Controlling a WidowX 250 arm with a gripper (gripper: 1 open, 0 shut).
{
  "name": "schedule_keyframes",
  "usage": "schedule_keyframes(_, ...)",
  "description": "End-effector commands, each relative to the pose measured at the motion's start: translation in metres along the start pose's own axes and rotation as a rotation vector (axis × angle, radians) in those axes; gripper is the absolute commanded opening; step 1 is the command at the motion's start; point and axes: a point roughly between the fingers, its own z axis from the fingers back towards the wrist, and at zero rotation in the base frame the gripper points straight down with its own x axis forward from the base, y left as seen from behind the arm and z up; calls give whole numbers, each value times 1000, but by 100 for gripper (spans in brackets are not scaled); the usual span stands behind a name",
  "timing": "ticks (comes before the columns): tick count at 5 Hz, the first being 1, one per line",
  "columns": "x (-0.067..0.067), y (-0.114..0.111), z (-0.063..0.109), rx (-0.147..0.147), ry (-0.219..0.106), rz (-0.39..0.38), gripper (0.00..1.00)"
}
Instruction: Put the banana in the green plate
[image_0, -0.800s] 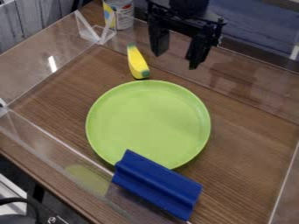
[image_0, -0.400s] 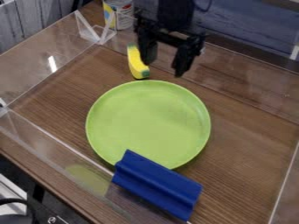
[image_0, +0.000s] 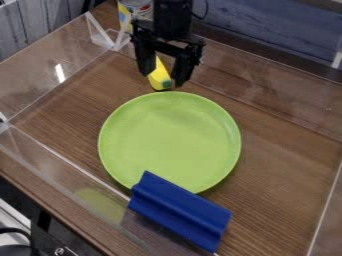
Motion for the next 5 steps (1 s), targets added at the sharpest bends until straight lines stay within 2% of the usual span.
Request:
schedule_keyframes(1, 17, 12, 10, 12, -68, 9, 100)
schedule_keyframes(3, 34, 24, -8, 10, -69, 24, 100)
schedule_keyframes(5, 44, 31, -24, 3, -64, 33, 100)
